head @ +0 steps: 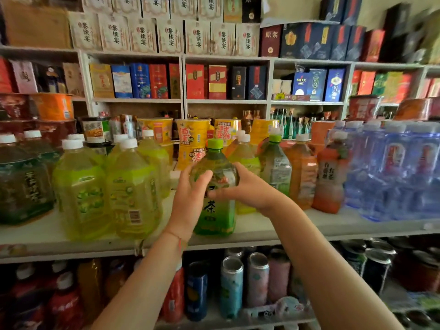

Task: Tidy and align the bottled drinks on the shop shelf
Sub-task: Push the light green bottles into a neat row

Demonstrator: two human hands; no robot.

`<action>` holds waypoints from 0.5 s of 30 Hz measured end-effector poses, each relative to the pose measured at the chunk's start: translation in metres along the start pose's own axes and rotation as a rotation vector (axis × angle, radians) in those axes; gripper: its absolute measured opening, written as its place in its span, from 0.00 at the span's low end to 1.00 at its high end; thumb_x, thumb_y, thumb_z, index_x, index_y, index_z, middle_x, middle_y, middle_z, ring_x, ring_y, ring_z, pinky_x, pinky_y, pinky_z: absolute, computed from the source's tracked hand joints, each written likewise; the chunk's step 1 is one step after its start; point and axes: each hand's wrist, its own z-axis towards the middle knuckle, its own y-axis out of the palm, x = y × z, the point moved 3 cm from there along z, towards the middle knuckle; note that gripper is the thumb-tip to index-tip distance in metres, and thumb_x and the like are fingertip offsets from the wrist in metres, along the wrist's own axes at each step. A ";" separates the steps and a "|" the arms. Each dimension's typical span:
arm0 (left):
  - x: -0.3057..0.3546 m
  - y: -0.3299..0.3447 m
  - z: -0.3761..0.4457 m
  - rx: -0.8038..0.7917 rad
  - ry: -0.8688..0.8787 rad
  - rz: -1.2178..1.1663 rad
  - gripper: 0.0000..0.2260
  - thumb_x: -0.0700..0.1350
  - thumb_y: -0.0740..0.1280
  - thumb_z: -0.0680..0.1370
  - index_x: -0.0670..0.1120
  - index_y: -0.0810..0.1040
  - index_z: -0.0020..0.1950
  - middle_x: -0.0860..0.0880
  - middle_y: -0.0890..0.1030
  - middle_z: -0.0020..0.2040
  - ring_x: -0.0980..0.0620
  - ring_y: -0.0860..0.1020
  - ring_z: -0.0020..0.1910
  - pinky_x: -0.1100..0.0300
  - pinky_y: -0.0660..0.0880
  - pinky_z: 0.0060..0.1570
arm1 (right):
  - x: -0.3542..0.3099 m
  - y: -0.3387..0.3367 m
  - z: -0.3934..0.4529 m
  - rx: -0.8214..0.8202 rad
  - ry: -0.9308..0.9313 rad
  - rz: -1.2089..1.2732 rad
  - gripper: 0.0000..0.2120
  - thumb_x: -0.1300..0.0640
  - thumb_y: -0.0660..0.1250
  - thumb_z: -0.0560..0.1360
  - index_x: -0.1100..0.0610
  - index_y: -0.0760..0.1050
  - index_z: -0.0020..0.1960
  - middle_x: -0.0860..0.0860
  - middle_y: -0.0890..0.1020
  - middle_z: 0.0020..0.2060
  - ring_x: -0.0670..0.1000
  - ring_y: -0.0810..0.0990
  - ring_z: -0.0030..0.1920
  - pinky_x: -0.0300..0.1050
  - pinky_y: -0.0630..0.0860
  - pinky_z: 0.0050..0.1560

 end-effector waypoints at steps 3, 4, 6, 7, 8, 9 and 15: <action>-0.002 0.039 -0.008 0.044 0.007 -0.042 0.13 0.52 0.61 0.84 0.59 0.68 0.69 0.64 0.76 0.57 0.72 0.74 0.52 0.66 0.70 0.50 | 0.013 -0.034 -0.012 0.019 -0.030 -0.009 0.38 0.51 0.82 0.66 0.49 0.67 0.70 0.46 0.82 0.58 0.47 0.82 0.57 0.42 0.79 0.53; -0.004 0.048 -0.009 0.043 0.015 -0.047 0.13 0.52 0.61 0.84 0.59 0.69 0.68 0.64 0.76 0.57 0.71 0.74 0.53 0.65 0.70 0.52 | 0.016 -0.041 -0.014 0.042 -0.043 -0.012 0.37 0.50 0.82 0.66 0.48 0.67 0.70 0.45 0.82 0.58 0.46 0.81 0.57 0.43 0.78 0.55; -0.006 0.076 -0.015 0.057 0.035 -0.027 0.12 0.51 0.60 0.85 0.58 0.69 0.69 0.63 0.77 0.59 0.68 0.74 0.56 0.61 0.71 0.56 | 0.026 -0.061 -0.020 0.093 -0.075 -0.024 0.35 0.45 0.80 0.67 0.49 0.67 0.68 0.44 0.81 0.59 0.45 0.80 0.57 0.43 0.78 0.56; -0.010 0.086 -0.017 0.072 0.042 -0.016 0.14 0.52 0.59 0.85 0.56 0.69 0.70 0.61 0.77 0.61 0.64 0.75 0.60 0.59 0.72 0.60 | 0.029 -0.068 -0.024 0.126 -0.094 -0.058 0.38 0.40 0.79 0.66 0.50 0.67 0.69 0.44 0.80 0.60 0.45 0.80 0.58 0.45 0.78 0.58; -0.013 0.096 -0.019 0.092 0.046 -0.005 0.16 0.53 0.58 0.85 0.55 0.68 0.73 0.58 0.76 0.65 0.60 0.74 0.64 0.56 0.71 0.65 | 0.033 -0.073 -0.027 0.156 -0.117 -0.100 0.43 0.35 0.78 0.64 0.50 0.66 0.71 0.45 0.79 0.63 0.47 0.79 0.61 0.49 0.78 0.61; -0.017 0.105 -0.021 0.128 0.051 0.015 0.19 0.55 0.58 0.85 0.54 0.68 0.75 0.56 0.75 0.68 0.57 0.73 0.68 0.52 0.69 0.70 | 0.038 -0.079 -0.031 0.174 -0.137 -0.131 0.47 0.31 0.75 0.62 0.50 0.64 0.74 0.46 0.78 0.65 0.48 0.77 0.64 0.52 0.77 0.64; -0.036 0.147 -0.027 0.214 0.115 0.051 0.20 0.57 0.58 0.81 0.61 0.70 0.73 0.60 0.74 0.70 0.60 0.69 0.72 0.49 0.64 0.76 | 0.047 -0.113 -0.053 0.387 -0.225 -0.143 0.33 0.35 0.63 0.77 0.52 0.65 0.76 0.51 0.66 0.69 0.51 0.69 0.68 0.44 0.68 0.66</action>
